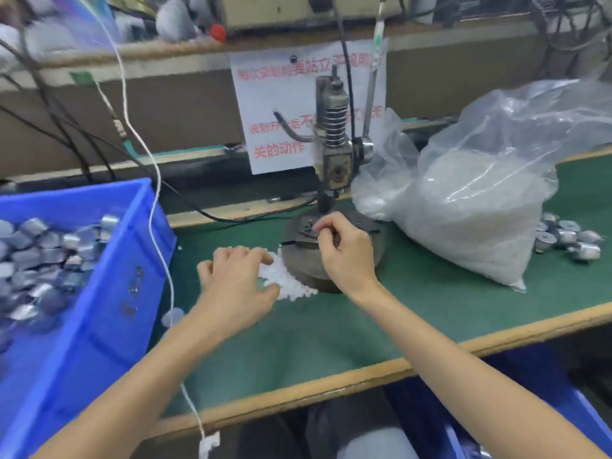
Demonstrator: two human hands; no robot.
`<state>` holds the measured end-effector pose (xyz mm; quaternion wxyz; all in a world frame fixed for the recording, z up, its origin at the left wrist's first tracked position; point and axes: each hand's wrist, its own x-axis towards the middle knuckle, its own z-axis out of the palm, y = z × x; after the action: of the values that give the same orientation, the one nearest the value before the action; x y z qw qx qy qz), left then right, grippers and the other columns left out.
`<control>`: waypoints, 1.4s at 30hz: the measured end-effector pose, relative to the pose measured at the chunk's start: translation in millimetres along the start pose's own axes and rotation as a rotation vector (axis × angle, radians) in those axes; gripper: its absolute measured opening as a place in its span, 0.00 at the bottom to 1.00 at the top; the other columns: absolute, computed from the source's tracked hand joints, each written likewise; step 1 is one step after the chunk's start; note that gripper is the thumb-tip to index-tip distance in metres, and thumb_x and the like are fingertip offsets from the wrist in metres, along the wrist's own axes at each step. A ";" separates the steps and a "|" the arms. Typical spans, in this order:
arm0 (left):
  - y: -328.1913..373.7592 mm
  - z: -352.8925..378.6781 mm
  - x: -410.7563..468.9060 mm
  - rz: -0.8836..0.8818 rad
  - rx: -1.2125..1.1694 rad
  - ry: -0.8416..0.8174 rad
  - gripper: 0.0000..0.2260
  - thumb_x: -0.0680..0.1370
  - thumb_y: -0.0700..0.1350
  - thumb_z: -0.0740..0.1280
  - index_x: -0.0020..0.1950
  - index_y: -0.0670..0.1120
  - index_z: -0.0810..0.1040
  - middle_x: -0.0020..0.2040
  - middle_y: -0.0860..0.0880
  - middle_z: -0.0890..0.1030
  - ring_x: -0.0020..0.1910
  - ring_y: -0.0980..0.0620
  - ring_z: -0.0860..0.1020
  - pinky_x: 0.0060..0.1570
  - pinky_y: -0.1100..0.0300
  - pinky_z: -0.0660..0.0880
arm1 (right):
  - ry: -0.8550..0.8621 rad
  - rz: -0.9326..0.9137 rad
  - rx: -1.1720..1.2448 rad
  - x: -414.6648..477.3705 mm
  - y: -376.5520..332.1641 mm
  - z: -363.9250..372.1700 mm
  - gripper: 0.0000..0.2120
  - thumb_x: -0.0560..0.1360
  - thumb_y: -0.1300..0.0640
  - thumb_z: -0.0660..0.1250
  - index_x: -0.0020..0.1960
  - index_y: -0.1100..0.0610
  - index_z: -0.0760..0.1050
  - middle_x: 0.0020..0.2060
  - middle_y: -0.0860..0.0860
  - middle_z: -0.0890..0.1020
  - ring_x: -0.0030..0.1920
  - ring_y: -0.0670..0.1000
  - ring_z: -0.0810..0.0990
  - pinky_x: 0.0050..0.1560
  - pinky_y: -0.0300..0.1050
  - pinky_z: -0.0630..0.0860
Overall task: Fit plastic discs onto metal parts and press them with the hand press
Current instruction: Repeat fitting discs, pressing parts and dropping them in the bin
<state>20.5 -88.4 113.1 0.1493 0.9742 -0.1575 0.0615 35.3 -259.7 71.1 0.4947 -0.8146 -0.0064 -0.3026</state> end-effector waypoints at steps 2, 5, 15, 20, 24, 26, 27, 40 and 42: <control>-30.8 -29.7 -0.4 -0.092 0.089 -0.065 0.20 0.75 0.57 0.64 0.65 0.56 0.68 0.64 0.52 0.70 0.67 0.49 0.61 0.59 0.55 0.55 | -0.108 -0.065 0.004 4.5 -20.6 32.3 0.08 0.73 0.59 0.59 0.41 0.49 0.74 0.25 0.37 0.73 0.28 0.42 0.72 0.30 0.33 0.62; -72.5 -72.4 -10.1 -0.179 0.097 0.017 0.20 0.75 0.55 0.65 0.65 0.55 0.69 0.65 0.51 0.69 0.67 0.49 0.61 0.60 0.53 0.56 | -0.236 -0.105 0.008 4.8 -44.6 76.7 0.07 0.74 0.63 0.61 0.43 0.54 0.76 0.25 0.40 0.71 0.28 0.43 0.69 0.34 0.42 0.65; -210.6 -84.0 0.9 -0.519 0.202 -0.033 0.20 0.76 0.40 0.59 0.69 0.47 0.67 0.66 0.43 0.71 0.65 0.41 0.67 0.60 0.49 0.64 | -0.562 -0.451 0.089 0.5 -124.0 167.0 0.13 0.73 0.67 0.61 0.55 0.59 0.79 0.51 0.53 0.80 0.39 0.46 0.73 0.44 0.48 0.74; -245.4 -53.4 25.8 -0.371 0.213 -0.271 0.25 0.75 0.40 0.62 0.72 0.47 0.64 0.66 0.42 0.70 0.65 0.41 0.69 0.60 0.51 0.70 | -0.578 -0.490 -0.055 -3.9 -129.5 191.3 0.13 0.74 0.69 0.59 0.54 0.65 0.79 0.56 0.56 0.79 0.56 0.57 0.77 0.54 0.50 0.74; -250.9 -22.7 37.9 -0.326 0.124 -0.333 0.20 0.75 0.45 0.66 0.65 0.43 0.67 0.59 0.42 0.76 0.56 0.43 0.75 0.54 0.50 0.73 | -0.553 -0.547 -0.050 -7.3 -126.9 190.6 0.15 0.70 0.73 0.58 0.53 0.68 0.78 0.55 0.59 0.79 0.56 0.59 0.78 0.55 0.54 0.76; -253.3 -16.6 39.0 -0.358 0.187 -0.324 0.17 0.76 0.46 0.64 0.62 0.43 0.67 0.58 0.43 0.77 0.56 0.42 0.75 0.53 0.50 0.73 | -0.558 -0.539 -0.029 -6.3 -126.1 189.6 0.16 0.71 0.72 0.57 0.54 0.67 0.78 0.56 0.59 0.79 0.57 0.58 0.78 0.55 0.54 0.76; -254.8 -17.6 38.0 -0.375 0.210 -0.334 0.16 0.76 0.47 0.65 0.61 0.43 0.68 0.57 0.43 0.77 0.56 0.42 0.75 0.52 0.52 0.73 | -0.561 -0.531 -0.021 -5.4 -125.6 189.5 0.16 0.71 0.73 0.57 0.54 0.67 0.79 0.56 0.58 0.79 0.58 0.58 0.77 0.55 0.54 0.75; -135.7 -106.5 11.5 -0.234 -0.149 0.244 0.12 0.69 0.44 0.67 0.48 0.50 0.67 0.38 0.49 0.80 0.41 0.44 0.76 0.40 0.51 0.74 | -0.693 0.076 0.530 15.2 -131.8 171.3 0.09 0.79 0.53 0.63 0.58 0.53 0.73 0.41 0.46 0.81 0.33 0.44 0.77 0.39 0.41 0.74; -105.4 -101.1 8.6 -0.190 -0.075 0.236 0.13 0.69 0.42 0.67 0.51 0.48 0.67 0.43 0.48 0.81 0.45 0.42 0.76 0.41 0.51 0.74 | -0.632 0.102 0.579 21.4 -125.1 155.4 0.03 0.79 0.55 0.64 0.50 0.54 0.73 0.33 0.46 0.82 0.30 0.44 0.78 0.35 0.39 0.73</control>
<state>55.5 36.0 181.8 0.2081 0.9645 -0.0482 0.1550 89.7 -76.2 131.3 0.6908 -0.6943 -0.2019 0.0007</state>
